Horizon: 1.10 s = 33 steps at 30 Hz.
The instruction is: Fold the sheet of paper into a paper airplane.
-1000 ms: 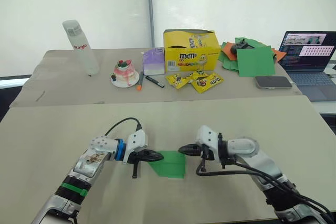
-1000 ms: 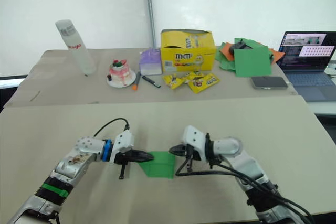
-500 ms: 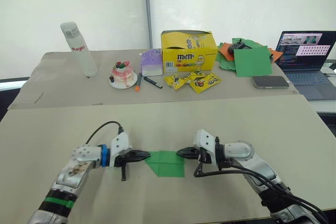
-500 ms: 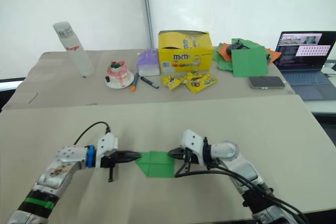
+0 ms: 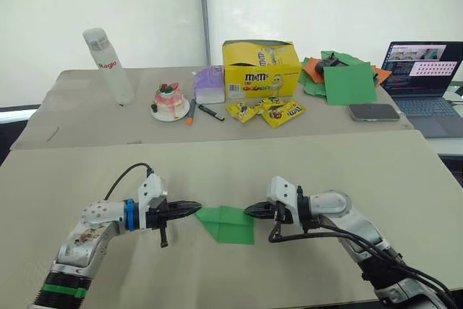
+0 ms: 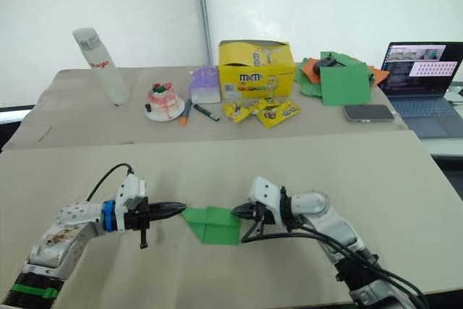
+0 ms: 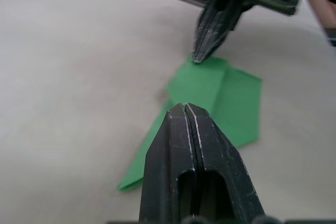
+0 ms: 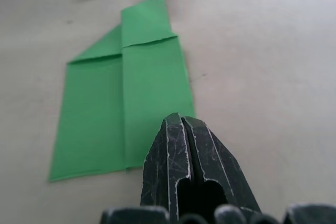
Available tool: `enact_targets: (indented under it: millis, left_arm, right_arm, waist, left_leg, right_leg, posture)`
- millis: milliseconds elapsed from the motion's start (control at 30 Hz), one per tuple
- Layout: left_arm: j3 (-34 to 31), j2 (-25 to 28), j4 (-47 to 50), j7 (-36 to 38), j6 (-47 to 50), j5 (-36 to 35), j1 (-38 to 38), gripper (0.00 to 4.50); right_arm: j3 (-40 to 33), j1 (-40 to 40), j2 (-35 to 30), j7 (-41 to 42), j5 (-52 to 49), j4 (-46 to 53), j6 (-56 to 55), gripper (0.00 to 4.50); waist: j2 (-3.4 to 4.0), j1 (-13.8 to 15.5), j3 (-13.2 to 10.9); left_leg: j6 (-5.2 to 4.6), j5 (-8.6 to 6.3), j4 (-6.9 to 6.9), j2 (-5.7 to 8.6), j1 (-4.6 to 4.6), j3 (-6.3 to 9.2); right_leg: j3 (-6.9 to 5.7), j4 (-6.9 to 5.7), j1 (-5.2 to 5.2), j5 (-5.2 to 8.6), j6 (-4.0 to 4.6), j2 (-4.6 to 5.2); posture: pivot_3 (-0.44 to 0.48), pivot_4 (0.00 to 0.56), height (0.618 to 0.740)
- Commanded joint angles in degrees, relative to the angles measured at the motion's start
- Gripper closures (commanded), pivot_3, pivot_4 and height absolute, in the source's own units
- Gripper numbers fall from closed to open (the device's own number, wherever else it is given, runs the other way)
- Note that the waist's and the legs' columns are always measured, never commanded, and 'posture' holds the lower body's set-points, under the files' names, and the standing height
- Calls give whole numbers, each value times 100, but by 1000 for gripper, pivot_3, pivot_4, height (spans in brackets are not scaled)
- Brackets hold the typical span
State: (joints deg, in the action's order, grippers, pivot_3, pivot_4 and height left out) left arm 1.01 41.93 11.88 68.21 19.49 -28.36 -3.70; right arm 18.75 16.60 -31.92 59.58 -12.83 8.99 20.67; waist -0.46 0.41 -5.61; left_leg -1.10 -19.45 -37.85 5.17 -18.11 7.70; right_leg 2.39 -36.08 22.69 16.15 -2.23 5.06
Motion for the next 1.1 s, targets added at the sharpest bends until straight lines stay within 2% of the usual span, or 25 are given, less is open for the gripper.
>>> enact_targets:
  millis: [33,200,333,433,467,533,567,700,867,1000,1100]
  left_arm:
    - [-267,281,503,-7,344,-282,-288,4500]
    - [-343,330,585,-290,283,-65,-601,4500]
    - [-388,356,720,-357,672,-373,-622,3316]
    - [-349,432,734,-302,591,-260,-462,2321]
    - [-340,438,729,-305,567,-233,-425,2082]
    - [-269,463,717,-314,406,-58,-360,1327]
    - [-255,461,716,-306,424,-65,-339,990]
    - [-228,429,664,-304,387,-12,-289,990]
    - [-198,423,591,-315,304,94,-291,990]
    - [-218,439,567,-311,309,140,-280,990]
    - [-256,447,584,-338,329,156,-230,990]
  right_arm:
    - [-614,374,-82,-71,-635,854,627,4458]
    - [-942,320,-531,-26,-811,1191,1035,4458]
    - [-907,-81,-744,-189,-161,986,-78,3234]
    - [-608,-327,-923,-737,1248,462,-2366,2240]
    - [-541,-373,-940,-878,1538,292,-2945,1970]
    - [-480,-385,-901,-1387,2122,-74,-4120,1208]
    - [-411,-313,-905,-1729,2584,-226,-4771,1156]
    - [-176,-103,-817,-2887,4022,-770,-6423,1156]
    - [-63,142,-624,-3797,4856,-1202,-7267,1156]
    - [134,211,-675,-3885,5006,-1471,-7468,1156]
    - [20,201,-742,-3659,4692,-1794,-6966,1156]
  waist:
    - [-1,-4,-1]
    - [-3,36,-2]
    - [-11,23,-3]
    - [-9,5,-3]
    - [-9,2,-3]
    - [-9,0,-3]
    - [-10,-3,-3]
    - [-10,-12,-3]
    - [-11,-5,-2]
    - [-11,-24,-2]
    - [-11,-25,-2]
  left_leg:
    - [4,3,0,1,-14,0]
    - [6,4,1,0,-14,4]
    - [2,1,1,2,-16,2]
    - [4,3,1,2,-19,-8]
    - [6,4,2,1,-16,-16]
    - [9,5,3,0,-11,-20]
    - [11,7,3,-1,-10,-24]
    - [15,9,2,-1,-4,-31]
    - [16,10,1,-2,0,-31]
    - [17,10,1,-5,0,-32]
    - [17,10,1,-5,0,-31]
  right_leg:
    - [-1,0,15,-1,1,0]
    - [-6,0,36,-2,2,1]
    - [-5,2,35,-2,1,5]
    - [-6,-3,34,-2,1,2]
    - [-11,-6,37,-2,1,-2]
    - [-10,-5,39,-2,1,-8]
    - [-9,-5,41,-2,1,-12]
    - [-6,-6,49,-2,1,-44]
    - [0,-6,46,-3,3,-57]
    - [1,-6,45,-3,4,-62]
    - [2,-5,42,-4,4,-61]
  posture:
    - [0,150,740]
    - [0,150,740]
    - [0,150,740]
    - [0,150,740]
    - [0,150,740]
    - [0,150,740]
    - [0,150,740]
    - [0,150,740]
    - [0,150,740]
    - [0,150,740]
    - [0,150,740]
